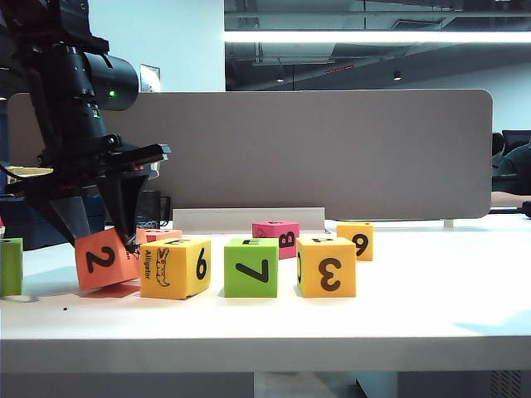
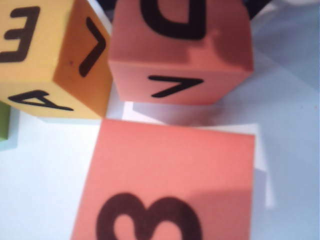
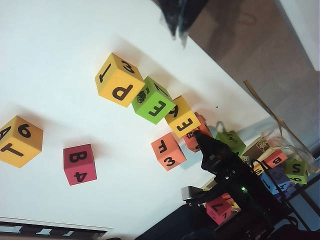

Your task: Select the appropriate blocks from the scattered letter blocks on the table and arrange them in a row to spell out "DEEP".

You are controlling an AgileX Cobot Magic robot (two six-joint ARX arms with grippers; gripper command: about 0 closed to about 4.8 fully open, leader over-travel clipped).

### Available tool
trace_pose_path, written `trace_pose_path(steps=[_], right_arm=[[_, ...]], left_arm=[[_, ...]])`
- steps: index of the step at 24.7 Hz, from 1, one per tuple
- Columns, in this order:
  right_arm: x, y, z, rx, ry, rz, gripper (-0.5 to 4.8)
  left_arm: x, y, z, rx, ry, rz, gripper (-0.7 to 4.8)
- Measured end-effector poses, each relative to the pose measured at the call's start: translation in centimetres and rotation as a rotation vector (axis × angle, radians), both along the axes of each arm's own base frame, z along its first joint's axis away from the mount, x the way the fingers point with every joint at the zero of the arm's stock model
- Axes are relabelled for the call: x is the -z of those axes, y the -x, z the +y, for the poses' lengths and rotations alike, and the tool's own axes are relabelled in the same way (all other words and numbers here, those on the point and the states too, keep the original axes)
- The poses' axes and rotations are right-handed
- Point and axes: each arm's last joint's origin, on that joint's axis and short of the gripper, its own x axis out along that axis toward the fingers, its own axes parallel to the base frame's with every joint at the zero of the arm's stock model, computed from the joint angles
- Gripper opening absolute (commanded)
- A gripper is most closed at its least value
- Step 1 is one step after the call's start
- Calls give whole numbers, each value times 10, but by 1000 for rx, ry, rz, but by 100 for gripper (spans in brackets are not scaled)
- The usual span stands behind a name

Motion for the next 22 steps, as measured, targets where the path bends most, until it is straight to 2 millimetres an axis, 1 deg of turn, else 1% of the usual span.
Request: trace_pose_path(steps=[2,4,18,22], right_arm=[[0,0,0,0,0,0,-1],[0,0,0,0,0,0,-1],[0,0,0,0,0,0,-1],[0,0,0,0,0,0,-1]], left_arm=[[1,0,0,1,-1,7,274],[6,1,0,1,-7,31,274],[5,4,-1,9,18,69,278],[6,4,0,3,-13,59,278]])
